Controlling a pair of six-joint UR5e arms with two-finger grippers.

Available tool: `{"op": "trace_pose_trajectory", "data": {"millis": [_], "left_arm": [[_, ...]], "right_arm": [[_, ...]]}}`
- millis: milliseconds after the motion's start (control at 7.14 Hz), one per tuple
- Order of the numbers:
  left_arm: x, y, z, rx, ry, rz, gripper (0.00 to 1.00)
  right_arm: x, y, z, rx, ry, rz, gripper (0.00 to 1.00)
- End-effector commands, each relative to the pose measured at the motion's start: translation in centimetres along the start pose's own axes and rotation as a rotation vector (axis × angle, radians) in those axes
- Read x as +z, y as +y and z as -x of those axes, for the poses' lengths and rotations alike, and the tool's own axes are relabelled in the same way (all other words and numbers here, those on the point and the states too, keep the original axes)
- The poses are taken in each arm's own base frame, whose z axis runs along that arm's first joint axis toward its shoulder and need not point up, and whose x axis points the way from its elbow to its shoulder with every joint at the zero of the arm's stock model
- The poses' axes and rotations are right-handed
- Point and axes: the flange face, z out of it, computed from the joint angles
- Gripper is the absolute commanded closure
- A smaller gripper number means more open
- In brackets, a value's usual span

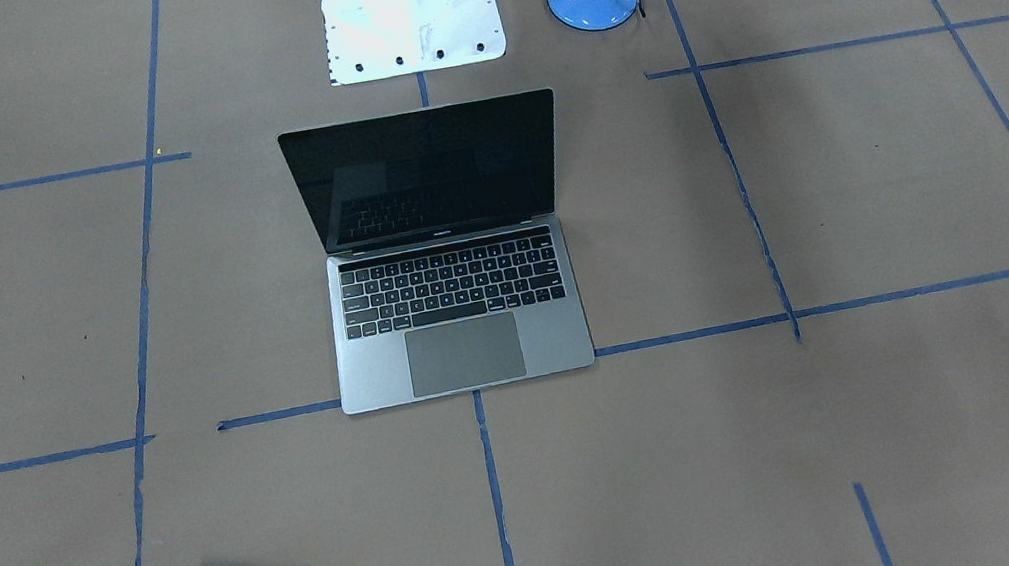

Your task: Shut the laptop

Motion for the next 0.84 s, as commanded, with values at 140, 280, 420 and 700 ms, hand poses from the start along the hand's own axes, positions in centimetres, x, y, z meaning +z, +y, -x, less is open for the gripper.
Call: {"op": "trace_pose_trajectory", "data": {"millis": [140, 280, 420, 700], "left_arm": [[-3.8, -1.1, -11.4, 0.022, 0.102, -0.062, 0.0], [-3.8, -1.5, -19.5, -0.029, 0.144, -0.039, 0.0], [-4.1, -1.6, -26.1, -0.092, 0.191, -0.019, 0.0], [-5.4, -2.3, -39.1, -0.252, 0.305, 0.04, 0.01]], "right_arm": [[-4.9, 0.1, 6.8, -0.112, -0.109, -0.094, 0.0], [-4.7, -0.6, 9.1, -0.076, -0.15, -0.081, 0.0], [-5.1, -2.3, 14.1, 0.03, -0.178, -0.064, 0.0], [-5.8, -2.1, 24.3, 0.095, -0.244, -0.05, 0.0]]}}
